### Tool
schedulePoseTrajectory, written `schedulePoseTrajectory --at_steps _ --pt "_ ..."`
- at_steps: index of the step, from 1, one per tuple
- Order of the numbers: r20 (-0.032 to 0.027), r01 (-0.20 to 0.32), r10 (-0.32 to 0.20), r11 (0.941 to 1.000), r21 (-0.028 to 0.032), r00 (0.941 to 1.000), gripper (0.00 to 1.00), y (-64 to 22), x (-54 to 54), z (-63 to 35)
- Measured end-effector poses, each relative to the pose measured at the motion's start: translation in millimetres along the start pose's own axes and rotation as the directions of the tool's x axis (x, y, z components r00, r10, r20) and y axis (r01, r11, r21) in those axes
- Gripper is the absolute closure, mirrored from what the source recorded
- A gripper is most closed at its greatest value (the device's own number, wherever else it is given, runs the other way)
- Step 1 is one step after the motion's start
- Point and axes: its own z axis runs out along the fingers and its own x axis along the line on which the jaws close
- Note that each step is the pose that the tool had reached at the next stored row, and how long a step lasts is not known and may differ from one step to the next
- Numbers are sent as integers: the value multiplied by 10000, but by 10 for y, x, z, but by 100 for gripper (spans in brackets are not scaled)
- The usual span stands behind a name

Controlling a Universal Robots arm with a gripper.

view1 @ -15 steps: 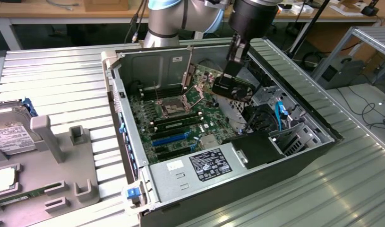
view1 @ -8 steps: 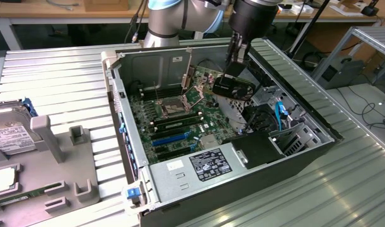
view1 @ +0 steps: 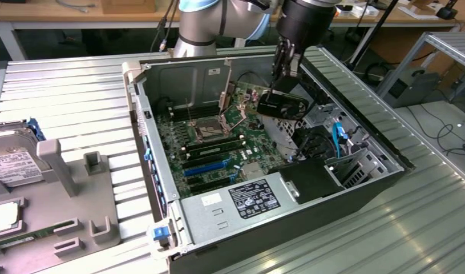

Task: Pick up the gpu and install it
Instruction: 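Insert the gpu into the slot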

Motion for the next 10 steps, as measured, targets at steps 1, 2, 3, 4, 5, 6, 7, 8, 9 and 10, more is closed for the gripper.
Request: schedulePoseTrajectory --at_steps 1,2,3,4,5,6,7,8,9,10 --pt "-3 97 -97 10000 2 10000 73 0 0 0" --pt "-5 218 -218 9998 5 9998 73 0 0 0" --pt "-9 339 -339 9994 7 9994 73 0 0 0" --pt "-10 398 -398 9992 8 9992 73 0 0 0" --pt "-11 456 -456 9990 9 9990 73 0 0 0" --pt "-13 525 -525 9986 11 9986 73 0 0 0" --pt "-15 596 -596 9982 12 9982 73 0 0 0" --pt "-17 674 -674 9977 14 9977 73 0 0 0" --pt "-18 740 -740 9973 15 9973 73 0 0 0" --pt "-21 815 -815 9967 16 9967 73 0 0 0"
